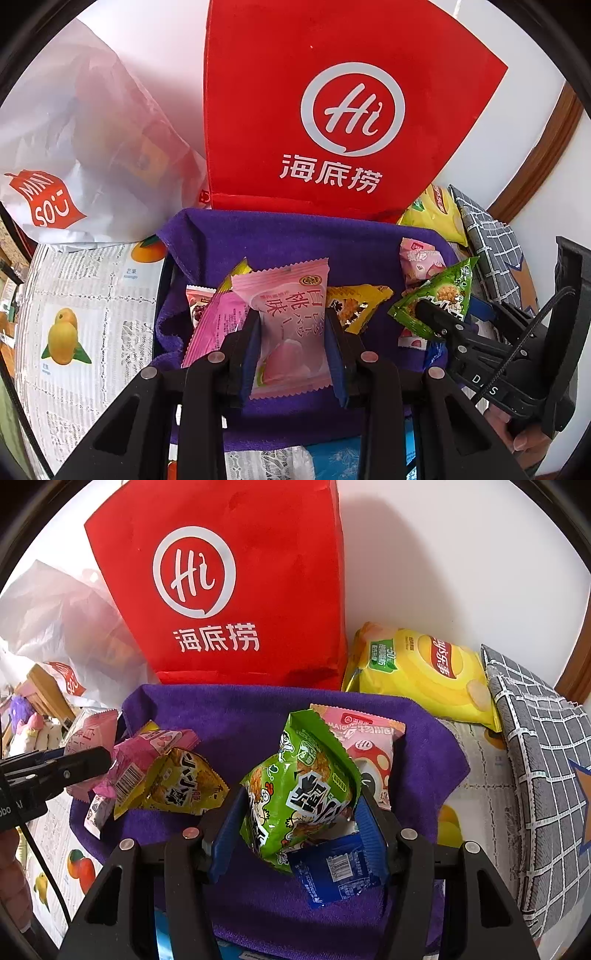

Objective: Organize snacks
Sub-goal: 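Lower both packets onto the purple towel and open both grippers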

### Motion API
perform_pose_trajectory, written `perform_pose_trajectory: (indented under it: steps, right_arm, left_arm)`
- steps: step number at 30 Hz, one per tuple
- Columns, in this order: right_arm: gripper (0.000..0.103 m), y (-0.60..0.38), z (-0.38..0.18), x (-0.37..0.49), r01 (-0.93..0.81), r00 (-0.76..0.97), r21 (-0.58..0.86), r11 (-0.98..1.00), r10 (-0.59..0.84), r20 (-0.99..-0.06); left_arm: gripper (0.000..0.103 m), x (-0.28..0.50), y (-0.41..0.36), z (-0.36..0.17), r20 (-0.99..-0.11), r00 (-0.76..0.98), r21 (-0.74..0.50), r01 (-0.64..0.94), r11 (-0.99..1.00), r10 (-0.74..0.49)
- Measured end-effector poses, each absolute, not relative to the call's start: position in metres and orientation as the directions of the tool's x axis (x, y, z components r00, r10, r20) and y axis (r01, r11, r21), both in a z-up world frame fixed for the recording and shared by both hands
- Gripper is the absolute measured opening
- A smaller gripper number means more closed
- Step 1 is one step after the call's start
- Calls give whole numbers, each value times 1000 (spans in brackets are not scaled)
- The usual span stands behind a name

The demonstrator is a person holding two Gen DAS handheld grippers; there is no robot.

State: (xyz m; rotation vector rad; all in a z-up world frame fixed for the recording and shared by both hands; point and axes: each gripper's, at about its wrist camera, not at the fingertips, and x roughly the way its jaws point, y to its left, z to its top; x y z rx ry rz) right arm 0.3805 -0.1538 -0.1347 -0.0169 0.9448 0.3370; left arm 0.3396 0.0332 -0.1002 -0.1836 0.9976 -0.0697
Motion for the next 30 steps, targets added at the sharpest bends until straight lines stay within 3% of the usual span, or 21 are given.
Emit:
perform_pose_trajectory:
  steps: [30]
  right_arm:
    - [60, -152, -136, 383, -302, 502, 128, 945, 272, -821]
  left_arm:
    - [31, 343, 30, -113, -856, 505, -146, -29, 989, -112]
